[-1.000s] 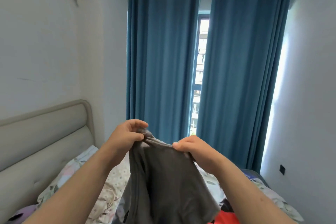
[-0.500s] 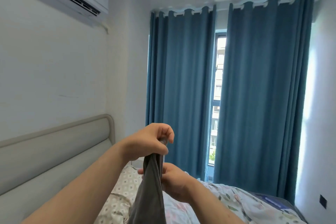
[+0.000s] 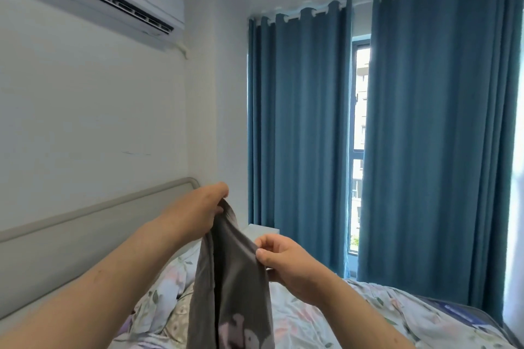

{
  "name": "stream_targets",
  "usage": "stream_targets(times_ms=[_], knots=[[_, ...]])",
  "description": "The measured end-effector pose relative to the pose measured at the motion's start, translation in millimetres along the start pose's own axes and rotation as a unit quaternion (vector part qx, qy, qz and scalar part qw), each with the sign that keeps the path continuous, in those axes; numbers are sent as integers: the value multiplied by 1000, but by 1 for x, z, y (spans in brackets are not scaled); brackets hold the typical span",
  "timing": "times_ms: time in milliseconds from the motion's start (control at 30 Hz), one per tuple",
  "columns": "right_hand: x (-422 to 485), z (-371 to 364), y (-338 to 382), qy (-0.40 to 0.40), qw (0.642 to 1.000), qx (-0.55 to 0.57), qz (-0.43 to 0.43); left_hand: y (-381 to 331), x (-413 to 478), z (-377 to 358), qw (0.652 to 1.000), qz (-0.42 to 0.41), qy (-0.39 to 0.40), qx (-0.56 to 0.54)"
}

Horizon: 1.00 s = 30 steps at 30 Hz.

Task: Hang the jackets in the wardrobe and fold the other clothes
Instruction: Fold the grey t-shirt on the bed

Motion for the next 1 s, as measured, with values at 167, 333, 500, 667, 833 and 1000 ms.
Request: stream_targets(times_ms=[167,333,500,667,833,1000], knots=[[-13,-8,8,12,999,32,16,-6,2,4,960,97,-76,-253],[-16,5,-2,-59,997,41,7,-26,0,16,823,96,-62,-557],[-14,18,-19,-220,970,-92,40,-36,7,26,787,84,-82,-605],[-19,34,-32,-296,925,-240,0,-38,15,30,779,80,-110,-612],[-35,20,-63,-220,965,-145,10,-28,23,36,794,108,-173,-572],[-38,17,-85,-304,936,-175,21,-20,22,38,806,127,-227,-531]])
Point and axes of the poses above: each hand's wrist, its own x-axis towards the middle knuckle, its own z-axis out of the back of the hand, y = z × x, the point moved 5 cm from there along x, towards the middle knuckle
